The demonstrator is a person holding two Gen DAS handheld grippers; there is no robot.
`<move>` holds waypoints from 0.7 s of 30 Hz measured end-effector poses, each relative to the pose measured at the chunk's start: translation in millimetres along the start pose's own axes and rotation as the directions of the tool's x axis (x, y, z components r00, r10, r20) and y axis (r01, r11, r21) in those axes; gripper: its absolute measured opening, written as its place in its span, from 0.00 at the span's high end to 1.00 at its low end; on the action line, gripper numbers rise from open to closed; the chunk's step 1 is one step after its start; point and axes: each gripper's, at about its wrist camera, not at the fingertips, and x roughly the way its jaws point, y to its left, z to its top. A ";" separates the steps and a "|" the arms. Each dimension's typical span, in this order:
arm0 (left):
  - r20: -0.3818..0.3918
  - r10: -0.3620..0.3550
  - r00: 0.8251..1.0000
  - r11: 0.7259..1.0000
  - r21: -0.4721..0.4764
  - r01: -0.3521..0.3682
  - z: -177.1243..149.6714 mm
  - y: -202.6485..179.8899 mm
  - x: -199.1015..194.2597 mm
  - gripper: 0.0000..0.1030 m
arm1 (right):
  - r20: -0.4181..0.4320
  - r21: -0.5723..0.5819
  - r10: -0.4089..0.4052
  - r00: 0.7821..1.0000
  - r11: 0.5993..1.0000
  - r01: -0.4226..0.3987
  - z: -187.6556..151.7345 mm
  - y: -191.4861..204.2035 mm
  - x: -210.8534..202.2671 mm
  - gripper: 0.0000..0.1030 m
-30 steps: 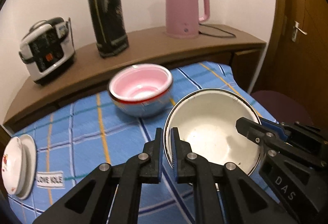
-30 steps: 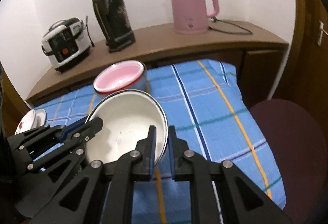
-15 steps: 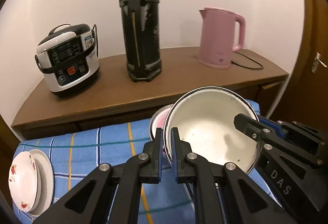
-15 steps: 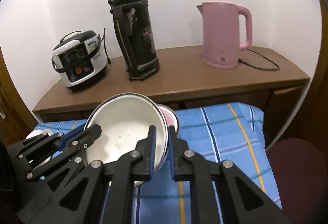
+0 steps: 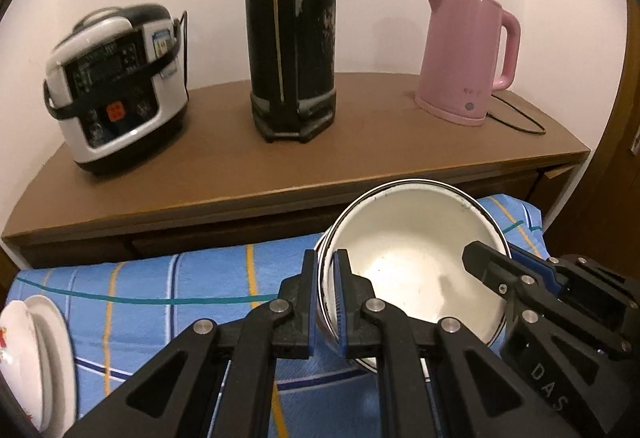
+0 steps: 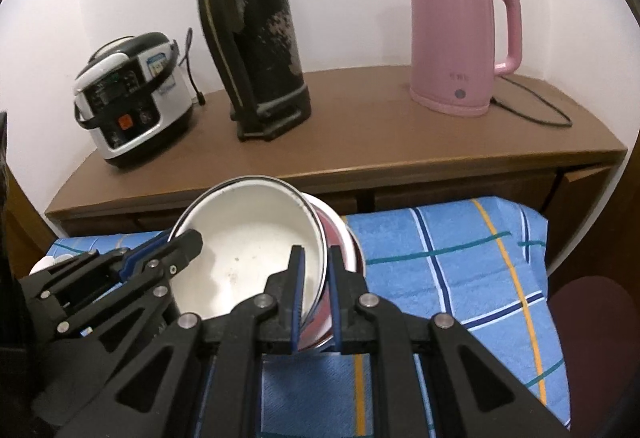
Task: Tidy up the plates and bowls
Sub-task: 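Lift the white enamel bowl with the left gripper over the nested bowls, then lower the white bowl onto the nested bowls and open the left gripper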
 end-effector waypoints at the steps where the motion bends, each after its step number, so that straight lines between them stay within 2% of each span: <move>1: -0.005 -0.002 1.000 1.000 -0.002 0.002 -0.5 1.3 3.1 0.91 | -0.004 0.001 -0.001 1.000 1.000 0.001 -0.2 -0.1 3.1 0.89; 4: -0.024 0.011 1.000 1.000 0.005 -0.011 -3.7 2.2 11.4 0.91 | -0.009 -0.002 -0.009 1.000 1.000 0.009 -0.8 1.8 10.2 0.89; 13: -0.031 -0.018 0.999 0.999 -0.035 0.017 -4.5 8.3 9.8 0.91 | -0.031 0.014 -0.025 0.999 1.000 0.025 0.9 5.1 10.0 0.88; 21: -0.047 -0.021 0.999 0.999 -0.039 0.020 -3.5 11.0 12.3 0.91 | -0.041 -0.003 -0.079 0.996 0.997 0.078 7.8 10.8 6.8 0.86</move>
